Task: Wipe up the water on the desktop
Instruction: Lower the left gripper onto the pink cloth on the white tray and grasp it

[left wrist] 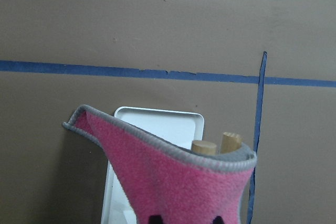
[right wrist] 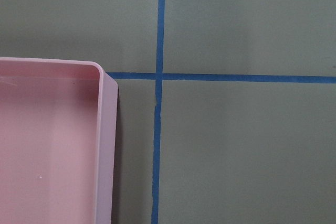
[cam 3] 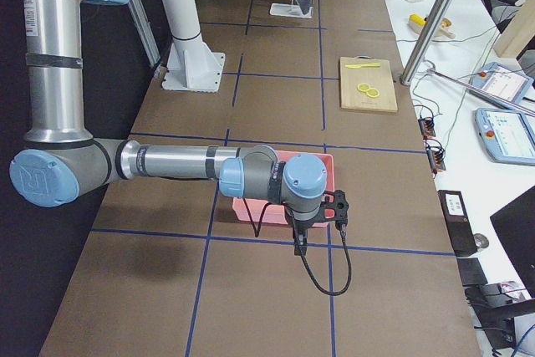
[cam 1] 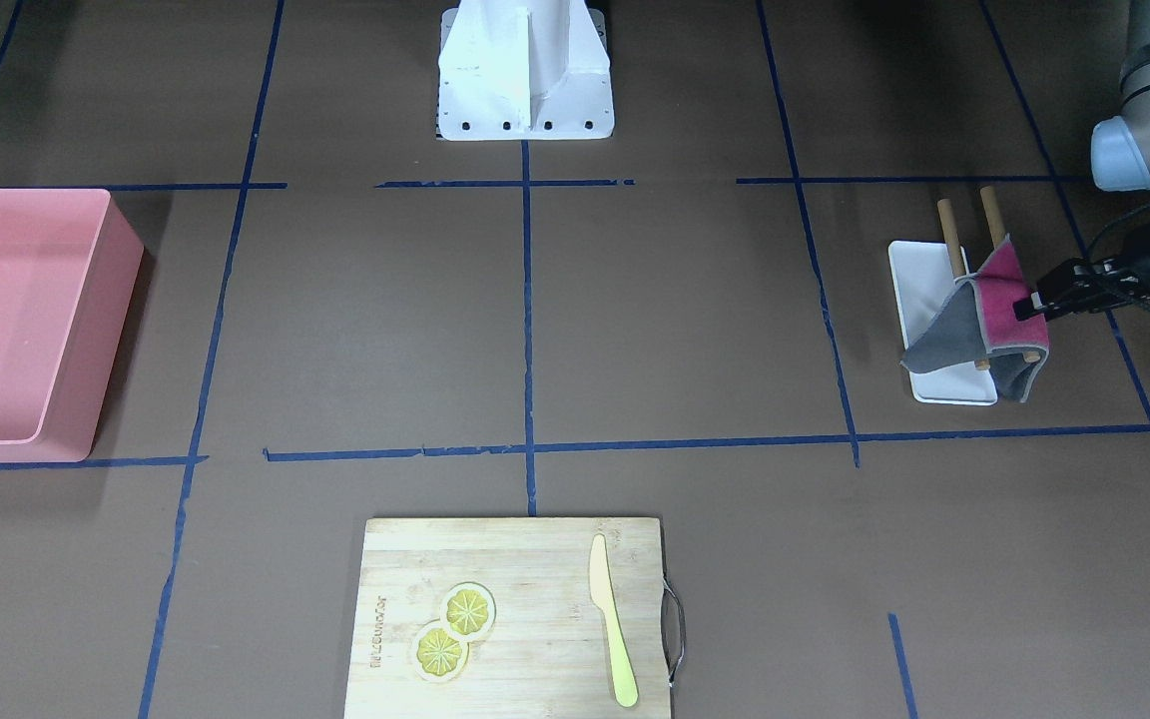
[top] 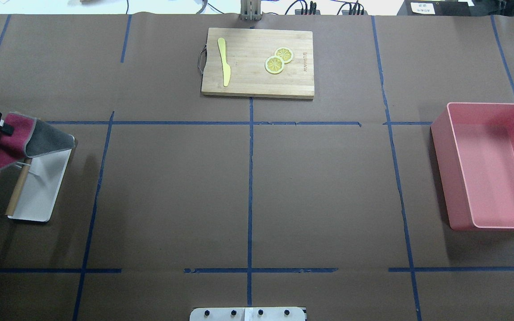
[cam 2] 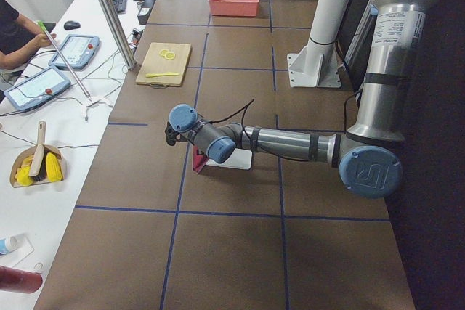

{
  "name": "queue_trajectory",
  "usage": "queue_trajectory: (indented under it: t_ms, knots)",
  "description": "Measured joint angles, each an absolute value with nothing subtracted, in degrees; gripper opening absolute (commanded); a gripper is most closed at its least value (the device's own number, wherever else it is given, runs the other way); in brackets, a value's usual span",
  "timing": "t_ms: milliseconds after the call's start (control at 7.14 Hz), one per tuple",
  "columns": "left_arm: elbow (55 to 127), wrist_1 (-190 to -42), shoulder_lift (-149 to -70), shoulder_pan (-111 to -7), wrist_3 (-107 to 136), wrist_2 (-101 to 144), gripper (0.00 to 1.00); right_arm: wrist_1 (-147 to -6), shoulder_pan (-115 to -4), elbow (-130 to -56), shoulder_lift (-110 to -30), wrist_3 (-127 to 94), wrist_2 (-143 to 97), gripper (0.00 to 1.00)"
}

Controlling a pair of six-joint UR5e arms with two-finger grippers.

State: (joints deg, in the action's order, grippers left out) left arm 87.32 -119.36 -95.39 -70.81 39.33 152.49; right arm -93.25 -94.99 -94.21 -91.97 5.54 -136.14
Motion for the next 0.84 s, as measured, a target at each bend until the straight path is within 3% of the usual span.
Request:
queue_trajectory:
  t_ms: [700,840]
  knots:
    - [88.4,-119.2,-94.8,-71.1,39.4,152.6,0.37,-93.3,-95.0,-94.2,-91.9,5.5,-136.1,1.00]
    - [88.6,-119.1,-94.8,-71.1,39.4,152.7,0.32,-93.3,-95.0,-94.3,-91.9,5.5,-136.1,1.00]
